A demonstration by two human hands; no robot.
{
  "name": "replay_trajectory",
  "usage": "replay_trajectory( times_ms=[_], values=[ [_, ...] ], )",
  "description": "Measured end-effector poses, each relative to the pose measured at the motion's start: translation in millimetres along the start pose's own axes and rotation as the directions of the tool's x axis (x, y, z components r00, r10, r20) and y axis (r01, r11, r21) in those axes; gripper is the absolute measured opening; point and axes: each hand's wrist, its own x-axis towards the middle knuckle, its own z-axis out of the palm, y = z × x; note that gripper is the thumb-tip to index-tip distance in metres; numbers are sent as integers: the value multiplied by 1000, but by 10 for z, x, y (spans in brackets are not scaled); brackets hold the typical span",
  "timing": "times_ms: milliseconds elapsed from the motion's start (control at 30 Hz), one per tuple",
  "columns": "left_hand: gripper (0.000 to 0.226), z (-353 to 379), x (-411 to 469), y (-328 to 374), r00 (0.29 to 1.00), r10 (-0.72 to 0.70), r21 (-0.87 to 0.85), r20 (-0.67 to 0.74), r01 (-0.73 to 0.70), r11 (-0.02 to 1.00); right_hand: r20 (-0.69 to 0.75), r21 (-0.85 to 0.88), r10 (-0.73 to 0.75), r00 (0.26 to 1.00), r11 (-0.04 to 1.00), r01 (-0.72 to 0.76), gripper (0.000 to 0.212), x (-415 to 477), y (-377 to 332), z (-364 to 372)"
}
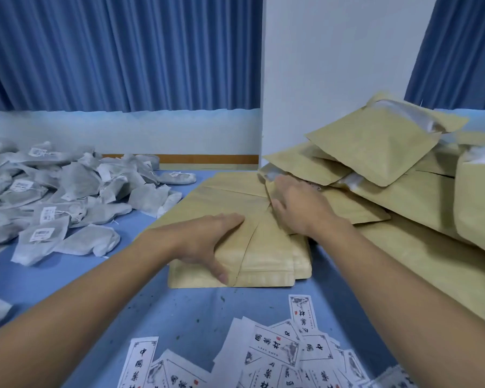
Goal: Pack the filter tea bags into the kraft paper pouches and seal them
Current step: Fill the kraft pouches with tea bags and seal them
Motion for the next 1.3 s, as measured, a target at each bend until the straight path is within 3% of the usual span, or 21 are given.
replay_trajectory(
  times_ms=[100,167,267,333,400,467,533,633,700,767,800,867,933,1000,1067,1133,1167,1200,1233,1267,1300],
  values=[
    [97,34,-57,-106,992,45,-66,-117,-53,996,18,172,-94,995,981,90,19,-128,-284,95],
    [71,45,-77,-176,973,80,-134,-218,-111,985,5,287,-170,985,944,161,23,-228,-439,129],
    [9,56,-87,-232,919,99,-236,-382,-200,951,0,408,-264,964,881,241,35,-390,-619,186],
    [30,34,-62,-272,911,56,-339,-409,-209,917,-26,520,-223,975,830,203,34,-455,-666,212],
    [31,-55,-54,-277,929,-16,-393,-369,-140,909,-66,560,-192,979,805,195,35,-473,-681,242],
    [27,-129,-50,-239,924,-58,-377,-378,-97,921,-119,577,-143,983,796,185,19,-436,-692,270],
    [36,-129,-88,-180,892,-22,-354,-452,-157,922,-155,666,-2,988,738,106,12,-373,-666,261],
    [88,-25,-196,-169,882,111,-23,-459,-137,990,-93,825,215,972,563,-46,7,-343,-568,184],
    [80,24,-243,-181,834,153,223,-530,-37,974,-35,888,256,966,451,-87,12,-354,-503,143],
    [52,23,-283,-167,754,199,307,-626,4,952,-32,908,259,965,412,-80,16,-383,-519,122],
    [39,3,-307,-144,730,206,315,-651,14,949,-85,890,273,958,452,-50,22,-397,-544,123],
    [28,-26,-352,-113,742,234,389,-629,39,920,-314,767,249,916,635,91,36,-459,-604,112],
    [33,-5,-374,-85,793,258,458,-552,30,889,-554,470,-5,833,823,318,42,-517,-629,54],
    [35,7,-403,-36,842,213,378,-495,-11,926,-503,64,-338,796,903,424,42,-543,-656,-23],
    [35,-21,-458,-7,842,184,286,-506,-37,957,-301,-195,-494,816,869,454,27,-553,-738,-55],
    [31,-18,-545,38,748,274,314,-604,-93,945,-226,-219,-460,859,883,416,13,-563,-813,-75],
    [27,42,-579,81,615,328,342,-717,-99,934,-218,-148,-379,899,924,353,15,-570,-841,-83],
    [23,152,-618,155,436,312,299,-844,-100,949,-215,-15,-279,936,959,282,16,-574,-864,-91],
    [23,282,-650,249,274,187,152,-943,-145,978,-200,159,-183,963,963,216,16,-572,-877,-110],
    [28,402,-677,367,209,-32,-85,-977,-248,965,-171,338,-115,979,926,168,15,-565,-880,-128],
    [35,501,-703,490,275,-278,-368,-920,-367,854,-132,479,-83,988,867,137,16,-568,-890,-143]
  ],
)
